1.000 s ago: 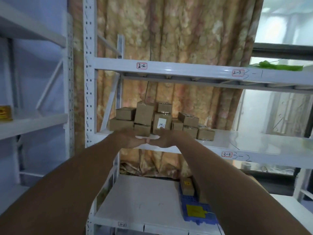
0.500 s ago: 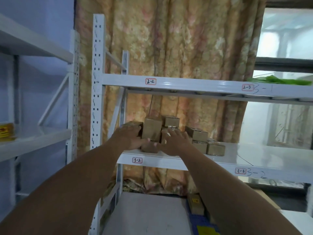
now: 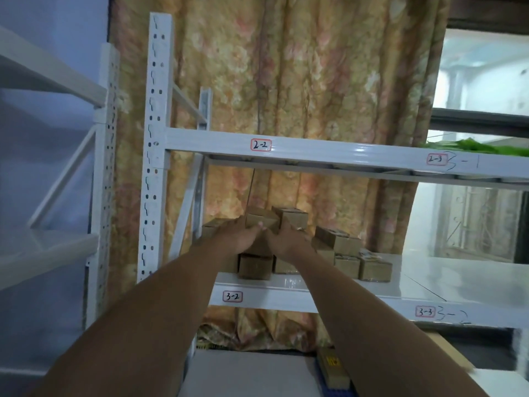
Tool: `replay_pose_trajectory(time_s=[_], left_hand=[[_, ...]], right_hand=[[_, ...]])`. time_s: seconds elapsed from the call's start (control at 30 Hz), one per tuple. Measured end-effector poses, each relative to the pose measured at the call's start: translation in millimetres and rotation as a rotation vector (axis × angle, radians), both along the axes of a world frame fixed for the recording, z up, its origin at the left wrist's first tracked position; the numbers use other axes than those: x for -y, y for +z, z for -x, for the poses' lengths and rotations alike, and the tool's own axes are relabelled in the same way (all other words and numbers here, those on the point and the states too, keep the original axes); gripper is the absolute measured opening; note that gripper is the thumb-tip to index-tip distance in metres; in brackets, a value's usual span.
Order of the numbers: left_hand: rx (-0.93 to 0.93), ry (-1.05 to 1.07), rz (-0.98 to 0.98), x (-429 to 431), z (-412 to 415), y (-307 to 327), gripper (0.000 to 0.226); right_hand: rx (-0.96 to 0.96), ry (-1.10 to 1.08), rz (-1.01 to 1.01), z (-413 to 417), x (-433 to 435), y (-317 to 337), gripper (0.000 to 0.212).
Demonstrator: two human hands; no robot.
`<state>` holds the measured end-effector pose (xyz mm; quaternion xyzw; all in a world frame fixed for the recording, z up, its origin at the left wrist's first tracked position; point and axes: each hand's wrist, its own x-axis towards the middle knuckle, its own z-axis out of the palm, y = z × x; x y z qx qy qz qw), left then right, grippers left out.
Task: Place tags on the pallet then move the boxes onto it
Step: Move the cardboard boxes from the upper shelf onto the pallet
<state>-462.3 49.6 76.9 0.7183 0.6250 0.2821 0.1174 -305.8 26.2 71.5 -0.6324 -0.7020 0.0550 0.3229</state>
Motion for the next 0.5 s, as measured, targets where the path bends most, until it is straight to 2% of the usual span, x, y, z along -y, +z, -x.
replay_pose_trajectory(time_s=[0.07, 0.2, 0.27, 0.33, 0.4, 0.43, 0.47, 0.5], left_hand=[[0.031, -0.016, -0.026, -11, -2, -3, 0.095], [0.088, -0.047, -0.037, -30, -2, -13, 0.110], [0.142, -0.097, -0.061, -26, -1, -14, 0.097], [0.232, -0.185, -0.105, -16, 0, -14, 0.073], [0.307, -0.263, -0.149, -8, 0, -16, 0.052], [0.327, -0.297, -0.163, -5, 1, -18, 0.050], [0.333, -0.328, -0.179, -2, 3, -19, 0.052], [0.323, -0.345, -0.196, 2, 4, -21, 0.055]], right_hand=[[-0.172, 0.046, 0.021, 1, -10, -1, 0.088], [-0.395, 0.163, -0.005, 1, -18, -7, 0.062], [-0.478, 0.196, -0.051, 1, -17, -8, 0.049], [-0.541, 0.205, -0.091, -1, -15, -9, 0.041], [-0.605, 0.175, -0.092, -4, -16, -10, 0.042], [-0.653, 0.159, -0.080, -4, -14, -9, 0.045], [-0.708, 0.152, -0.069, -5, -10, -7, 0.054], [-0.771, 0.139, -0.048, -6, -7, -6, 0.071]])
